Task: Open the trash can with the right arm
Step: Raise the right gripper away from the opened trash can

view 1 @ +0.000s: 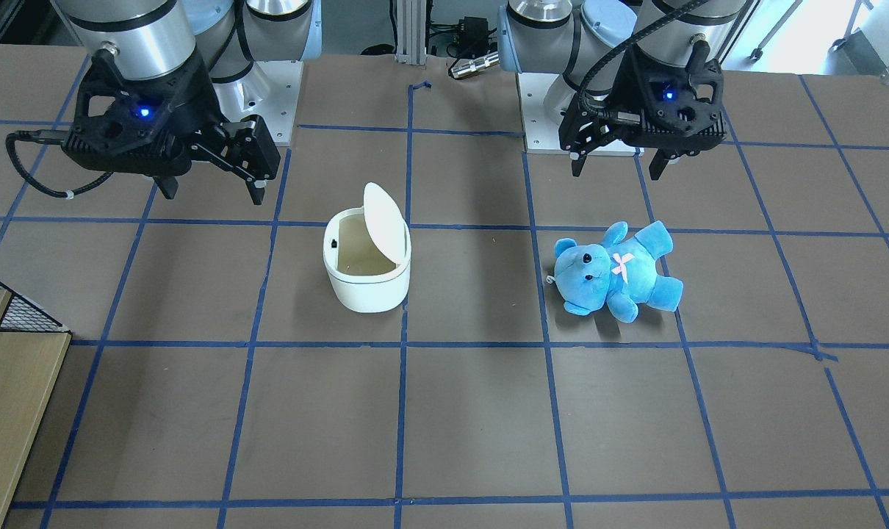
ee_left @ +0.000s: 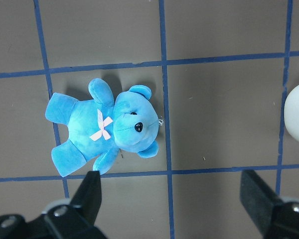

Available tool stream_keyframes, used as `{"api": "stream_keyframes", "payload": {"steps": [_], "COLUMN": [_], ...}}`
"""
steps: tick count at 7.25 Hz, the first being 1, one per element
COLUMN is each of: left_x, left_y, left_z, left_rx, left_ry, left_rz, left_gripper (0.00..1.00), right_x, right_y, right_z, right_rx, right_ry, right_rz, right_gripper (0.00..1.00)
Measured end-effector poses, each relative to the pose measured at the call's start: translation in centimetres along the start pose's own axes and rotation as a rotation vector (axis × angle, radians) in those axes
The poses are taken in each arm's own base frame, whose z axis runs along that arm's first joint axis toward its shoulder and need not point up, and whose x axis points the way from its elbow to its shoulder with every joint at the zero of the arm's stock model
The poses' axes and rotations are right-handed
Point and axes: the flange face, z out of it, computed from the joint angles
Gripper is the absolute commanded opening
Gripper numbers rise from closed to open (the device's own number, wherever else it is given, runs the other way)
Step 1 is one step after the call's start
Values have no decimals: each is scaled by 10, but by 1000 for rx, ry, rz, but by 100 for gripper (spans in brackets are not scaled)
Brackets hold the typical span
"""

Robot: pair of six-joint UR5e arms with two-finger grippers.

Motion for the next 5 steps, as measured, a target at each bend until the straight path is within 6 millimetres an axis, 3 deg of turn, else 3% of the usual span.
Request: {"api": "stream_keyframes", "payload": {"steps": [5], "left_x": [0], "left_y": [0], "left_z": [0], "left_rx": [0], "left_ry": [0], "left_rz": [-2], "left_gripper": [100], "right_x": [3], "right_y": [-1], "right_z": [-4], "right_rx": [7], "right_ry": [-3], "right_rz": [-11], "right_gripper": [100]}}
